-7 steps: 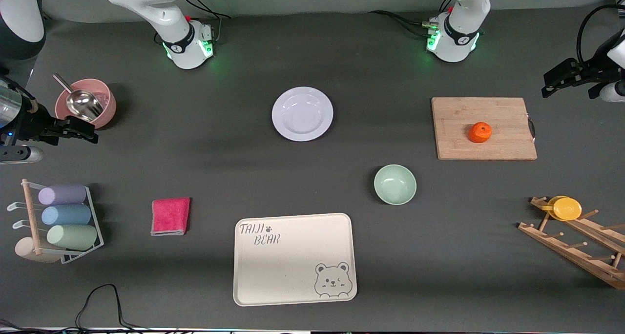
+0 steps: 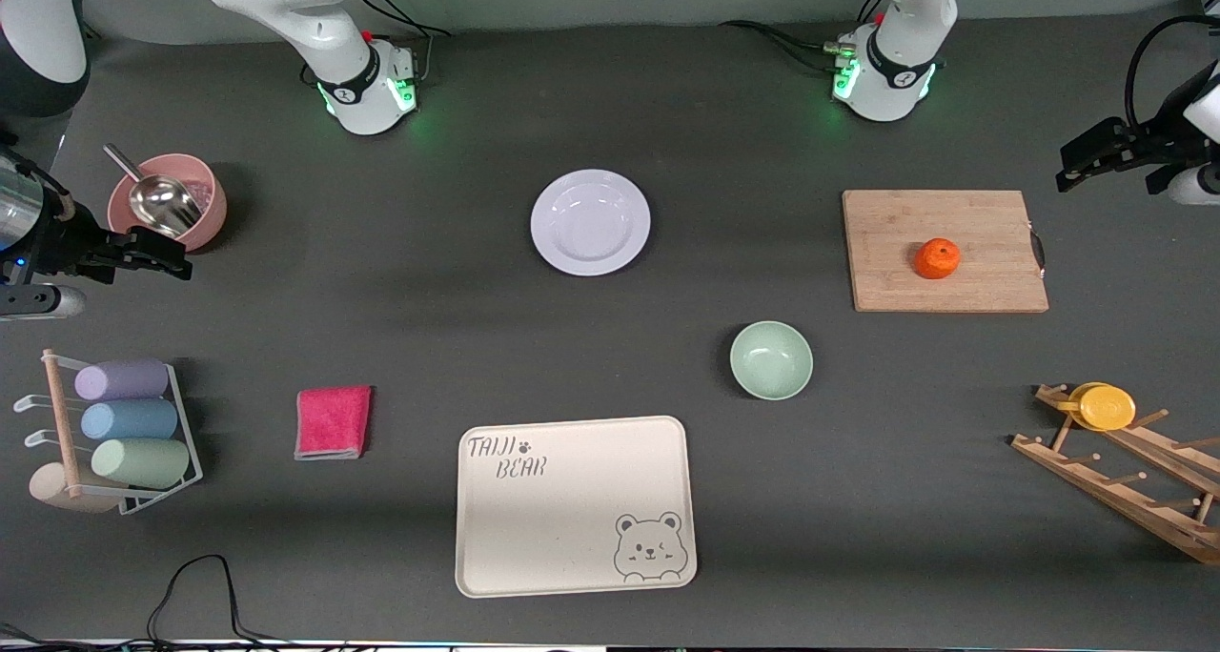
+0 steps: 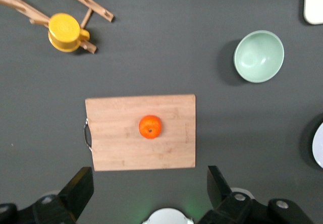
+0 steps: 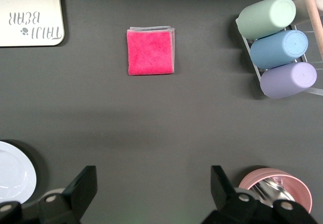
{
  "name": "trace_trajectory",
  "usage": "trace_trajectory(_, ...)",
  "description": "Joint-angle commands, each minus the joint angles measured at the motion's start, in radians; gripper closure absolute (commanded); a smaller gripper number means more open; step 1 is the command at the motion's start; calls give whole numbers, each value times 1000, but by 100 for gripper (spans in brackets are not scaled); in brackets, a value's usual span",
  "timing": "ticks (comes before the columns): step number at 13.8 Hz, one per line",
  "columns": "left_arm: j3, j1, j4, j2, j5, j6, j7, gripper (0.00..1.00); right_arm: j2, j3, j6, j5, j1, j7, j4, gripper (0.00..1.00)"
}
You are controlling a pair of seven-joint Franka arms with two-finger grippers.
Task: Place orange and plate with both arms
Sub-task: 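Move the left gripper toward the orange while the right gripper moves toward the plate, then lower the left gripper onto the orange on the cutting board and grasp it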
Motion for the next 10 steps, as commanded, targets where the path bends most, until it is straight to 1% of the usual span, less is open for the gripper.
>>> trace_trajectory(1, -3, 7, -36, 15, 23, -3, 9, 0, -6, 2, -7, -16, 2, 27, -2, 0)
trace_trajectory(3, -3, 6, -125, 23, 31, 90, 8, 0, -22, 3, -16, -15, 4, 28, -13, 0)
trace_trajectory(5, -6, -4, -254, 22, 81, 222, 8, 0, -55, 3, -31, -12, 5, 28, -33, 0)
trace_trajectory(7, -6, -2, -404, 22, 86, 398, 8, 0, -127, 6, -30, -5, 7, 30, -99, 0)
trace_trajectory(8, -6, -2, -481, 20, 86, 496, 8, 0, -164, 8, -30, 11, 7, 31, -131, 0)
trace_trajectory(10, -8, -4, -637, 20, 88, 709, 9, 0, -222, 11, -34, 21, 27, 85, -174, 0)
